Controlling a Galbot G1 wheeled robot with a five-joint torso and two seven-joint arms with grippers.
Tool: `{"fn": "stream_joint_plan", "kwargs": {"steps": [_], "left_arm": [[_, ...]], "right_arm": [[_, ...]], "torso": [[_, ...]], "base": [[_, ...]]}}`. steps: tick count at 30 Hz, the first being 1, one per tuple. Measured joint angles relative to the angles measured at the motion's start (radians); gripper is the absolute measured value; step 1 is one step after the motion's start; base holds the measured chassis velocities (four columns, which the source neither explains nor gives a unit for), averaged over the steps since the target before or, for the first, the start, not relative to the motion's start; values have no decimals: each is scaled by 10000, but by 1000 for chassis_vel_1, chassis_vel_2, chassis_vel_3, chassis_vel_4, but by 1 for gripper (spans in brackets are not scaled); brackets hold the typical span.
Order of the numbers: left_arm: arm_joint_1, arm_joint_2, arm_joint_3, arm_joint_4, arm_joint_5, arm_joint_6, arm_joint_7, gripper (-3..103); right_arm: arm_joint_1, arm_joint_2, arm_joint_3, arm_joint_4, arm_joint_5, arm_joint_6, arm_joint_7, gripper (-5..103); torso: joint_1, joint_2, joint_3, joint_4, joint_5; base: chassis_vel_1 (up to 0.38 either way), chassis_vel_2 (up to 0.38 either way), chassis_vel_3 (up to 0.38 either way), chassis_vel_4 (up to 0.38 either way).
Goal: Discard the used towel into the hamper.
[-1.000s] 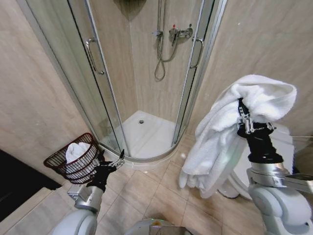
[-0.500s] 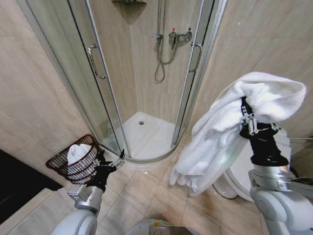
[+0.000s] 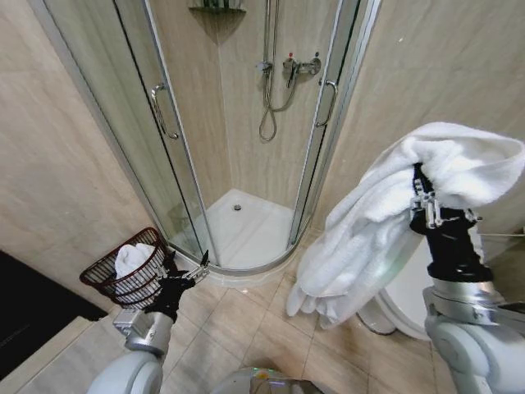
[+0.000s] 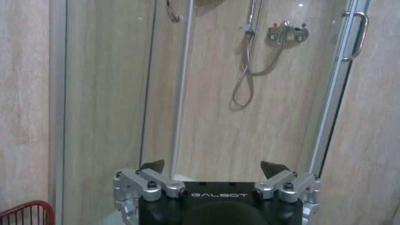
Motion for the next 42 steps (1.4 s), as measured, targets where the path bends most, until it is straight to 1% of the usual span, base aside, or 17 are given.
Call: {"fn": "stream_joint_plan", "kwargs": {"steps": [2,3,6,7,10,12,16,21,23,30,33,35,42], "left_arm": [[0,0,-1,0,0,0,0,100],[0,0,-1,0,0,0,0,100],[0,0,0,0,0,0,0,100],[0,0,0,0,0,0,0,100],[0,0,-1,0,0,0,0,100],[0,0,0,0,0,0,0,100],[0,0,0,0,0,0,0,100],[0,0,-1,0,0,0,0,100],[0,0,0,0,0,0,0,100],[0,0,0,0,0,0,0,100],[0,0,0,0,0,-1,0,100],[0,0,0,0,0,0,0,100],[0,0,0,0,0,0,0,100]], "right_arm": [[-178,246,-34,0,0,134,-43,18],[-178,246,-34,0,0,134,-43,18],[-300,380,-10,0,28,295,-44,18],[-300,380,-10,0,28,295,-44,18],[-229,338,-41,0,251,246,15,18],[-192,340,-69,0,279,194,17,18],[-136,367,-110,-1,283,65,69,18],[-156,341,-40,-2,282,60,70,18],[-209,308,25,-4,289,57,99,18],[-155,256,72,-7,276,30,111,18],[-176,208,118,-9,274,25,102,18],[-177,195,121,-10,271,24,93,18],[-186,196,196,-10,257,25,50,18]], "torso": [[71,148,80,-1,2],[71,148,80,-1,2],[148,331,184,-2,2],[148,331,184,-2,2],[235,532,299,-1,1],[258,584,328,-1,1],[358,811,457,-1,1],[426,965,543,-1,1],[500,1124,627,-1,1],[625,1410,787,-1,1],[723,1623,906,-1,1],[741,1662,927,-1,1],[915,2046,1133,0,1]], "base": [[0,0,0,0],[0,0,0,0],[0,0,0,0],[0,0,0,0],[0,0,0,0],[0,0,0,0],[0,0,0,0],[0,0,0,0],[0,0,0,0],[0,0,0,0],[0,0,0,0],[0,0,0,0],[0,0,0,0]]}}
